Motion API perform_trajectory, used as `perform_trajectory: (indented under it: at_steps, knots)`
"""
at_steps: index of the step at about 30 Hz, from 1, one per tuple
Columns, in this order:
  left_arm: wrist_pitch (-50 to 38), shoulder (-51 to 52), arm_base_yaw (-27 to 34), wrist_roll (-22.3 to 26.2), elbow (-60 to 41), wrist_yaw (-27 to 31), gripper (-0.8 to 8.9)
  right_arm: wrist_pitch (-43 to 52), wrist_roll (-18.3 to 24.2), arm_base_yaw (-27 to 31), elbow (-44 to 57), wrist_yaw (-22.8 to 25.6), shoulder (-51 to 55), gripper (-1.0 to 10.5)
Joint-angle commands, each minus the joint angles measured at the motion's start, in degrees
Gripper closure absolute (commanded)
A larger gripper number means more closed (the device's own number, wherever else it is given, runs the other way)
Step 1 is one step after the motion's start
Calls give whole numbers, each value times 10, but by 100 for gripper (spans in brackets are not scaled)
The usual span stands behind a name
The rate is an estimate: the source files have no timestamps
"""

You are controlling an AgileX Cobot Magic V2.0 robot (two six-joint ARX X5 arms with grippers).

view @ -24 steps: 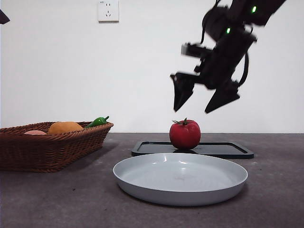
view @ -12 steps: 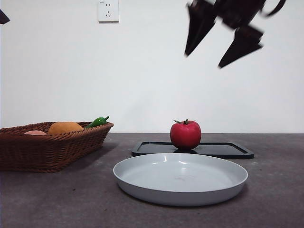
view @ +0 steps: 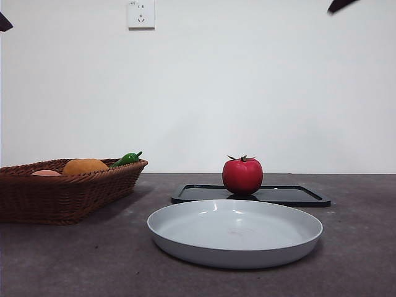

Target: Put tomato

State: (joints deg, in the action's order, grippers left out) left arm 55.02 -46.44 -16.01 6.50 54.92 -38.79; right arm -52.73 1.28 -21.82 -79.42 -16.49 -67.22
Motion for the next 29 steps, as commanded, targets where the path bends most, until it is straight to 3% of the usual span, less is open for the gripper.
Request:
perform_trajectory:
  at_steps: [1, 11, 17, 29]
  knots:
    - [-6, -2, -2, 3, 8, -2, 348, -5, 2, -12, 20, -2, 35, 430]
    - [-6, -2, -2, 3, 8, -2, 348, -1, -26, -59, 180, -5, 161, 431]
    - [-6, -2, -2, 3, 8, -2, 348, 26, -42, -82, 279, -60, 198, 431]
    - [-6, -2, -2, 3, 8, -2, 348, 105, -59, -91, 311, -69, 206, 431]
